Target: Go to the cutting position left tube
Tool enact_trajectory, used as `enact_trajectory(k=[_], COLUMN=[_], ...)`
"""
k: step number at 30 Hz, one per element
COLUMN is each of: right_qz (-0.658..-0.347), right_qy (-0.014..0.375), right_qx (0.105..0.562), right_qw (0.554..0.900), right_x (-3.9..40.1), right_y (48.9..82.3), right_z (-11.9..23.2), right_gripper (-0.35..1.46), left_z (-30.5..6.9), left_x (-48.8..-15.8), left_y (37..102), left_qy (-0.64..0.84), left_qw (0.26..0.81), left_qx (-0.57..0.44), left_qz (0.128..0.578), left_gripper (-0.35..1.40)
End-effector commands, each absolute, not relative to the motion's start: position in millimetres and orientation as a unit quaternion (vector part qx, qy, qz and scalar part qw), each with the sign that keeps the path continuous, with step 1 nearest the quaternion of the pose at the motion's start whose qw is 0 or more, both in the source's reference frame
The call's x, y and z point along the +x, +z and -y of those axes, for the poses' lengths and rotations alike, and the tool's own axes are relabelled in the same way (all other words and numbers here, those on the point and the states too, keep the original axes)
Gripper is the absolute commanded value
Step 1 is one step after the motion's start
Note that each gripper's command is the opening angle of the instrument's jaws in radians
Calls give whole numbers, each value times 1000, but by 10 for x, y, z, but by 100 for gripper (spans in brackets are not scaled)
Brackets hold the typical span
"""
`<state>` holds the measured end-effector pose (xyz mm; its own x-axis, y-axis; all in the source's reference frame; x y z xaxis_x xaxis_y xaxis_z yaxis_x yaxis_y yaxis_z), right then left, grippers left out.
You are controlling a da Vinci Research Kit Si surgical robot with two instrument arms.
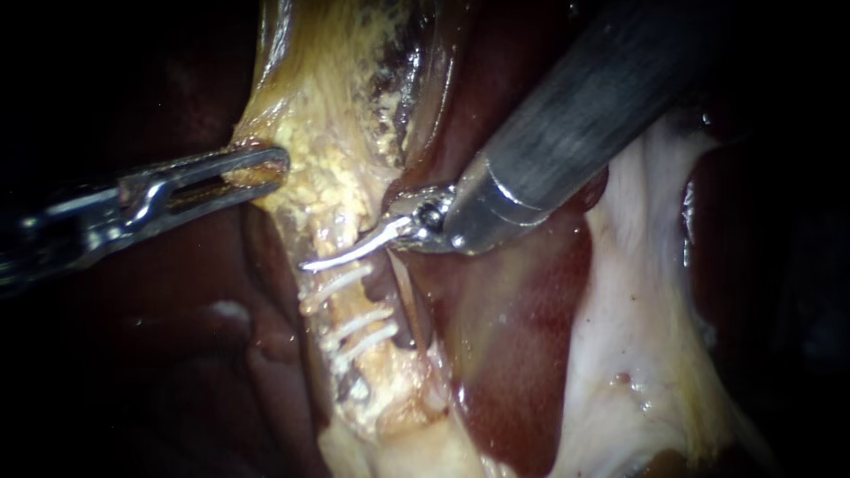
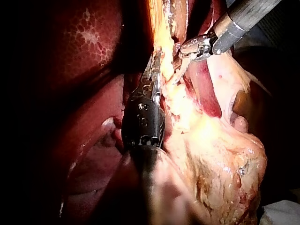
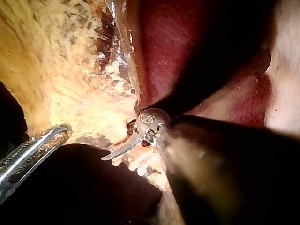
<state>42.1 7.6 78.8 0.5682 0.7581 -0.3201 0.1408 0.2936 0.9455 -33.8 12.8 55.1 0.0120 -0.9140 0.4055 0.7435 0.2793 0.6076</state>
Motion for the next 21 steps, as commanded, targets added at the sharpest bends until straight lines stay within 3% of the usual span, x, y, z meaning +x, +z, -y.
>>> enact_trajectory(k=[1,10,21], right_qz=[-411,-428,-439], right_qy=[220,213,202], right_qx=[549,533,521], right_qw=[694,698,704], right_x=[417,375,349], right_y=[786,758,736], right_z=[-78,-96,-86], right_gripper=[143,143,143], left_z=[-128,-131,-132], left_x=[-337,-333,-331], left_y=[550,549,550], left_qy=[-590,-589,-589], left_qw=[703,703,703], left_qx=[112,113,114], left_qz=[382,382,382], left_gripper=[-35,-35,-35])
